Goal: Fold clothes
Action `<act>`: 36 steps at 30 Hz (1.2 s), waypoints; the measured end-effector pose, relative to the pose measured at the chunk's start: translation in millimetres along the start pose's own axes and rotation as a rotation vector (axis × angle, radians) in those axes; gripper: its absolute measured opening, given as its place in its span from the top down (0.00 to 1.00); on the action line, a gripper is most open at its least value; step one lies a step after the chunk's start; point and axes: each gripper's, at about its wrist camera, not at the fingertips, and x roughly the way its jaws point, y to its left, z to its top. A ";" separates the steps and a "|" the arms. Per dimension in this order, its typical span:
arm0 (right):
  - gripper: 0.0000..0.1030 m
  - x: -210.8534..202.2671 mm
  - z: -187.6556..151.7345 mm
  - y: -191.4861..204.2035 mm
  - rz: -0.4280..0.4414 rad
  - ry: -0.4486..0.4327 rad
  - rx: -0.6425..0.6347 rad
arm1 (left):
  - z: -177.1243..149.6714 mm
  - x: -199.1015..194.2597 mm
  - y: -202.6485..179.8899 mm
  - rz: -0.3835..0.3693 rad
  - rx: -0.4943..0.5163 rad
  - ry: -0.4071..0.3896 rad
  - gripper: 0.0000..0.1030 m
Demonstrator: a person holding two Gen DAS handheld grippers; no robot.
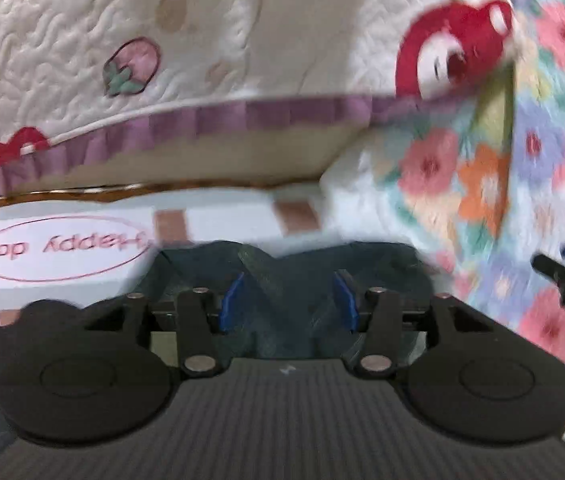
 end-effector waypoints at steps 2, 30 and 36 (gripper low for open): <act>0.28 6.8 -24.3 11.2 0.099 0.040 0.001 | -30.6 -16.3 29.5 0.117 0.075 0.005 0.40; 0.29 9.5 -103.5 167.9 0.160 0.322 0.065 | -219.9 -213.7 346.6 0.701 -0.674 0.050 0.27; 0.29 20.2 -112.0 164.5 0.123 0.342 0.037 | -255.9 -234.7 391.1 0.731 -0.911 0.080 0.24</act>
